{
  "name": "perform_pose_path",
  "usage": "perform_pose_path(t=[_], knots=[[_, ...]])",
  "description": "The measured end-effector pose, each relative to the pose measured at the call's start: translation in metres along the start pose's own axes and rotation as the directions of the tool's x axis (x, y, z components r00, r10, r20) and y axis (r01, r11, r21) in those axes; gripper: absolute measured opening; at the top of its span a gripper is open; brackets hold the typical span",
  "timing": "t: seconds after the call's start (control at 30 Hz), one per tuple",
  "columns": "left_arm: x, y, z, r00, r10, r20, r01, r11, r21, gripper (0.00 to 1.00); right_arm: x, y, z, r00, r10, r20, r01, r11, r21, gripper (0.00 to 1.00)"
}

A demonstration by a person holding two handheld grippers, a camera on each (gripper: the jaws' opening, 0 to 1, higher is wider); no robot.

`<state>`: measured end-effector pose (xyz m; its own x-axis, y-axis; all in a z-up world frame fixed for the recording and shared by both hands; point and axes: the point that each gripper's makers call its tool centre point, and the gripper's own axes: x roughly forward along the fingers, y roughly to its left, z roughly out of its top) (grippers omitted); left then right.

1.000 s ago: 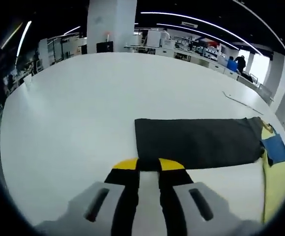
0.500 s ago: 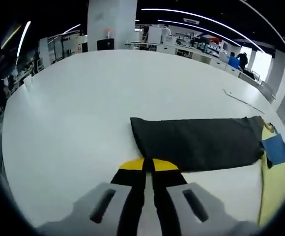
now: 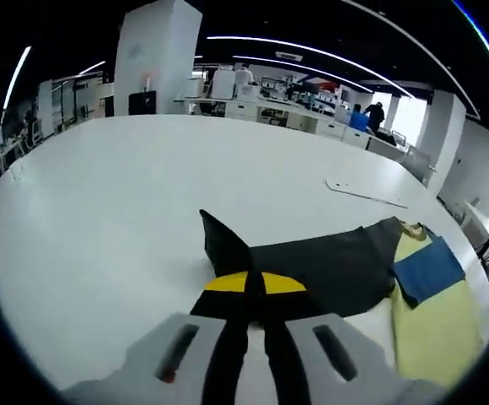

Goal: Fold the garment on the visible template until the final outline fits inside the template.

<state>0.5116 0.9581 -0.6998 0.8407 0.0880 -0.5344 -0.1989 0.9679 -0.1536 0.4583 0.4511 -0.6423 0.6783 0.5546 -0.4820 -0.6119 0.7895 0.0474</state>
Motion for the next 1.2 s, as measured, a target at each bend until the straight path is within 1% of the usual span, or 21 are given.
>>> perform_pose_path(t=[0.1, 0.23, 0.33, 0.43, 0.53, 0.73, 0.87, 1.0, 1.13, 1.17, 1.2], knots=[[0.001, -0.013, 0.006, 0.999, -0.036, 0.01, 0.036, 0.999, -0.003, 0.01, 0.001, 0.001, 0.001, 1.0, 0.009, 0.011, -0.009, 1.0, 0.002, 0.91], [0.002, -0.025, 0.012, 0.998, -0.063, 0.016, 0.063, 0.998, 0.017, 0.01, 0.0, 0.002, 0.0, 1.0, 0.016, 0.005, -0.016, 1.0, -0.008, 0.91], [0.002, -0.031, 0.015, 0.997, -0.075, 0.019, 0.074, 0.997, 0.033, 0.01, 0.0, 0.004, -0.002, 1.0, 0.018, -0.009, -0.018, 1.0, -0.023, 0.91], [0.003, -0.04, 0.019, 0.995, -0.094, 0.023, 0.094, 0.995, 0.035, 0.01, -0.001, 0.006, -0.003, 1.0, 0.022, -0.009, -0.022, 1.0, -0.019, 0.91], [0.002, -0.052, 0.025, 0.992, -0.119, 0.034, 0.117, 0.992, 0.049, 0.01, -0.001, 0.008, -0.002, 1.0, 0.02, -0.004, -0.02, 1.0, -0.023, 0.91], [0.003, -0.075, 0.039, 0.986, -0.154, 0.059, 0.15, 0.986, 0.069, 0.01, -0.003, 0.019, -0.002, 1.0, 0.025, -0.006, -0.025, 0.999, -0.026, 0.92], [0.005, -0.089, 0.043, 0.983, -0.17, 0.063, 0.165, 0.983, 0.079, 0.01, -0.003, 0.025, -0.003, 0.999, 0.033, -0.001, -0.033, 0.999, -0.019, 0.93], [0.007, -0.1, 0.047, 0.981, -0.181, 0.069, 0.176, 0.982, 0.07, 0.01, -0.003, 0.027, -0.007, 0.999, 0.043, -0.008, -0.043, 0.999, -0.014, 0.94], [0.009, -0.119, 0.051, 0.976, -0.207, 0.074, 0.201, 0.976, 0.079, 0.01, -0.004, 0.03, -0.006, 0.999, 0.048, -0.001, -0.048, 0.999, -0.011, 0.94], [0.009, -0.124, 0.052, 0.973, -0.218, 0.075, 0.212, 0.974, 0.081, 0.01, -0.004, 0.031, -0.006, 0.999, 0.049, -0.001, -0.049, 0.999, -0.009, 0.95], [0.009, -0.131, 0.055, 0.968, -0.237, 0.087, 0.231, 0.97, 0.075, 0.01, -0.004, 0.031, -0.006, 0.999, 0.049, -0.002, -0.049, 0.999, -0.009, 0.94]])
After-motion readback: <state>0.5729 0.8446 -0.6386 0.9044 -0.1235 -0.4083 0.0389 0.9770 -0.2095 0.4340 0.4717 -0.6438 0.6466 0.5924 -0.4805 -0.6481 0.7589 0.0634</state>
